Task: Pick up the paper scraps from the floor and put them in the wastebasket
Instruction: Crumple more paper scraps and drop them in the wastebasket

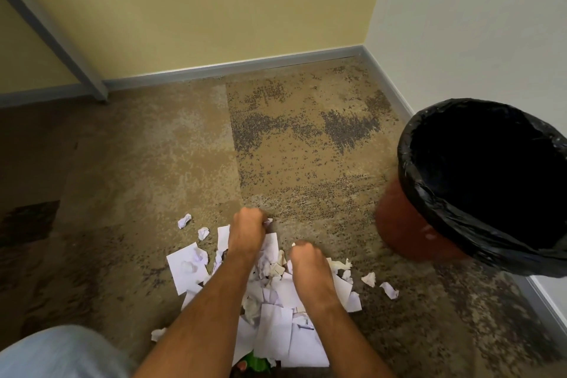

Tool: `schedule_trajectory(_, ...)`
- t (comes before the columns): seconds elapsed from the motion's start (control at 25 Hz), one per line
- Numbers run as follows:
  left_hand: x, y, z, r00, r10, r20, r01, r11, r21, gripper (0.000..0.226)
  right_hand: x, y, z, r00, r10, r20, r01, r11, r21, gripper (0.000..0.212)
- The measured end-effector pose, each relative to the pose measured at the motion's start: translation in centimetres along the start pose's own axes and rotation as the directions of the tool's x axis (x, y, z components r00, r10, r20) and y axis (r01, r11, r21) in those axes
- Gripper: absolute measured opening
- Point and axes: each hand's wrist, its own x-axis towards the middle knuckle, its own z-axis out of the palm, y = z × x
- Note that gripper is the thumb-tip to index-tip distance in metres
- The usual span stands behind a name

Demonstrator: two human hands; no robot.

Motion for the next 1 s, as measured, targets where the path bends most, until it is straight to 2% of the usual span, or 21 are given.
schedule_trajectory(0.12, 0.4, -0.3, -0.6, 0.997, -0.067, -0.023, 0.063, 0.984, -0.165, 0.020, 0.3, 1.2, -1.0, 0.987, 0.158, 0.013, -0.158, 0.978, 0.135, 0.022)
schedule_trajectory(0.2, 0.8, 0.4, -2.5, 0.996, -0.089, 0.024, 0.093, 0.961, -0.260, 0.018, 0.5, 1.9, -1.7, 0.975, 0.213, -0.067, -0.188, 0.944, 0.272, 0.024)
schedule_trajectory(0.32, 1.8, 3.1, -7.7, 0.988, -0.102, 0.112, 0.143, 0.871, -0.470, 0.020, 0.8, 2.0, -5.2, 0.955, 0.253, -0.154, -0.141, 0.846, 0.515, 0.030)
schedule_trajectory(0.4, 2.4, 5.5, -12.0, 0.985, -0.068, 0.157, 0.150, 0.786, -0.600, 0.009, 0.9, 1.6, -9.1, 0.939, 0.258, -0.228, -0.061, 0.775, 0.629, 0.028)
schedule_trajectory(0.44, 2.7, 6.8, -14.1, 0.988, -0.045, 0.151, 0.132, 0.760, -0.637, 0.011, 0.7, 1.4, -11.4, 0.923, 0.257, -0.285, -0.001, 0.744, 0.668, 0.026)
schedule_trajectory(0.6, 2.3, 12.8, -21.1, 0.996, 0.084, 0.043, -0.020, 0.628, -0.778, 0.021, -1.8, 2.1, -19.3, 0.819, 0.261, -0.511, 0.193, 0.714, 0.673, 0.012)
schedule_trajectory(0.72, 0.5, 18.2, -23.6, 0.969, 0.247, 0.001, -0.137, 0.544, -0.828, 0.024, -4.4, 4.7, -22.9, 0.737, 0.325, -0.592, 0.266, 0.666, 0.696, 0.017)
schedule_trajectory(0.88, -2.2, 24.6, -23.0, 0.926, 0.376, -0.007, -0.221, 0.528, -0.820, 0.021, -7.6, 9.7, -25.1, 0.650, 0.442, -0.618, 0.207, 0.680, 0.704, 0.022)
schedule_trajectory(1.0, -3.5, 28.3, -20.7, 0.903, 0.429, -0.009, -0.272, 0.556, -0.786, 0.020, -9.5, 14.1, -25.4, 0.583, 0.547, -0.601, 0.132, 0.667, 0.734, 0.021)
